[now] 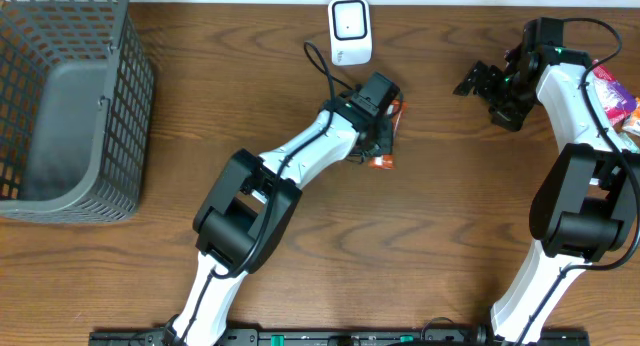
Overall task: Scan the item barcode
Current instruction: 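Set the snack bar down mid-table and retract the left gripper left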
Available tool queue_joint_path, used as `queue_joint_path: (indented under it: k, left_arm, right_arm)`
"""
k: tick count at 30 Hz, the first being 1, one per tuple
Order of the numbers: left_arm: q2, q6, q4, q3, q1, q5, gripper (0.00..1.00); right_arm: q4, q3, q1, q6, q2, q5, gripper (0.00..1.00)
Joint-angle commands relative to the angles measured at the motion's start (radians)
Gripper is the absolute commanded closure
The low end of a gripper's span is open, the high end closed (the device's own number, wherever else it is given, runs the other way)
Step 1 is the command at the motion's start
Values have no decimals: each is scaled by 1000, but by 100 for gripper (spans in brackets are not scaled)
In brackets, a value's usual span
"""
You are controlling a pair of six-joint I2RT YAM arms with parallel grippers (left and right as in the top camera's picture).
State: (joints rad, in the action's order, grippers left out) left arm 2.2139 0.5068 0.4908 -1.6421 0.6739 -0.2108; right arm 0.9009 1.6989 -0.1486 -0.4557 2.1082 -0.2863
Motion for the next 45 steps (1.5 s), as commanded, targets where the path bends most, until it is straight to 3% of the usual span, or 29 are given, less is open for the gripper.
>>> queue_joint_path:
  k: [1,9,17,21,26,28,34,37,45]
  left_arm:
    - [-27,-23,-6,8,26,-58,93]
    - [-72,-86,35,5,-23,44,92]
    - [-177,-154,100,5,-116,48,92]
    - [-240,-200,141,5,-169,76,75]
    - [-306,-200,215,5,-240,295,53]
    - [-314,-200,246,5,-272,372,36]
    - [-311,-199,331,6,-375,439,8]
    - [-311,-199,348,6,-443,439,2]
    - [-311,-195,388,6,-591,428,1]
  right_arm:
    - [1,0,0,0,-28,8,1]
    - [1,0,0,0,-28,8,1]
    - [1,0,0,0,-28,8,1]
    - [1,0,0,0,-28,8,1]
    - [1,0,0,0,-28,8,1]
    - [1,0,0,0,-28,8,1]
    - [1,0,0,0,-28,8,1]
    - [1,0,0,0,-28,8,1]
    - [1,0,0,0,-28,8,1]
